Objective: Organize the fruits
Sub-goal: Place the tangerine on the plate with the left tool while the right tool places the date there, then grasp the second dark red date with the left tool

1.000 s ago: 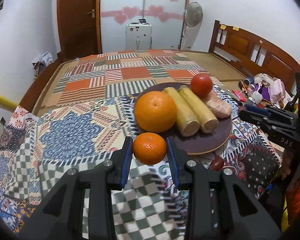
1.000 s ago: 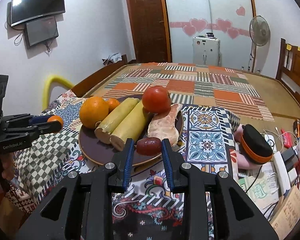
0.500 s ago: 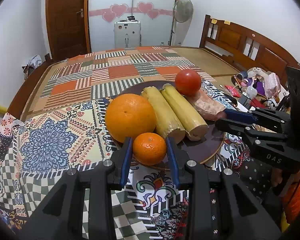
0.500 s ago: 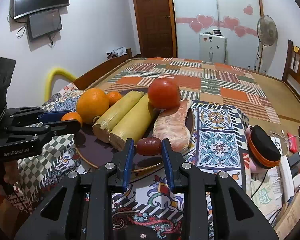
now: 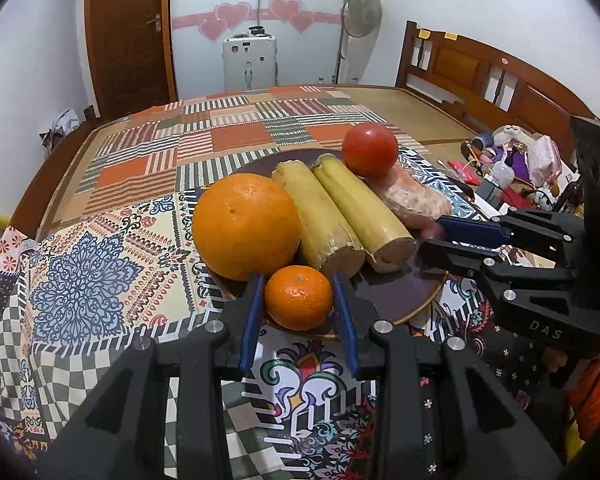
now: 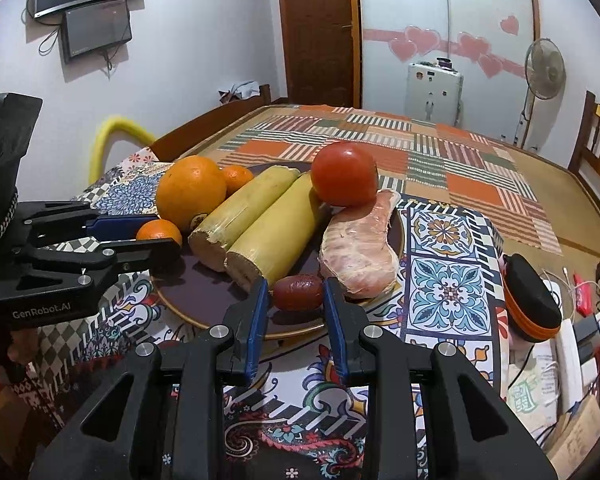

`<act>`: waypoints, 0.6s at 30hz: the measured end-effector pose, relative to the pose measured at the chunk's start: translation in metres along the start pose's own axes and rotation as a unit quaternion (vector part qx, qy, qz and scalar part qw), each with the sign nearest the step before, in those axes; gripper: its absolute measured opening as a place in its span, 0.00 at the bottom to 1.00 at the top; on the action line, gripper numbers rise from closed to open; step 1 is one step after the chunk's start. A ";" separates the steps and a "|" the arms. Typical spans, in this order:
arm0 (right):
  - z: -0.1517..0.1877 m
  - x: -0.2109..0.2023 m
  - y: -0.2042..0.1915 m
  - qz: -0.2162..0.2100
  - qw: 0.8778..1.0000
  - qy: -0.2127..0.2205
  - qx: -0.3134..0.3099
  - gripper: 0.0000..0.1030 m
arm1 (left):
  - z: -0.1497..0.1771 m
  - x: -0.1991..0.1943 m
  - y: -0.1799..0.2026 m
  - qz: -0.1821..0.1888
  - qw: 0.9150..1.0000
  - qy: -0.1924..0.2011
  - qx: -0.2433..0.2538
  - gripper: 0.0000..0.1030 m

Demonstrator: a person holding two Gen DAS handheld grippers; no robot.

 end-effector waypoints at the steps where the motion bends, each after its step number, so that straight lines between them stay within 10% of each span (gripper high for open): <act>1: 0.000 0.000 0.001 0.000 1.000 -0.001 0.000 0.26 | 0.001 0.000 0.000 0.000 1.000 0.000 0.000 0.33; 18: 0.009 -0.026 -0.008 -0.006 1.000 0.028 0.006 0.33 | 0.018 -0.026 0.019 0.029 0.999 0.012 0.005 0.47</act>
Point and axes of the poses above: each gripper's, at about its wrist camera, not at the fingertips, and x roughly the way its jaws point, y to its right, z to its underside, the point moved 9 cm from there along x, roughly the way its jaws point, and after that the axes turned 11 degrees about -y, right-handed, at the moved point
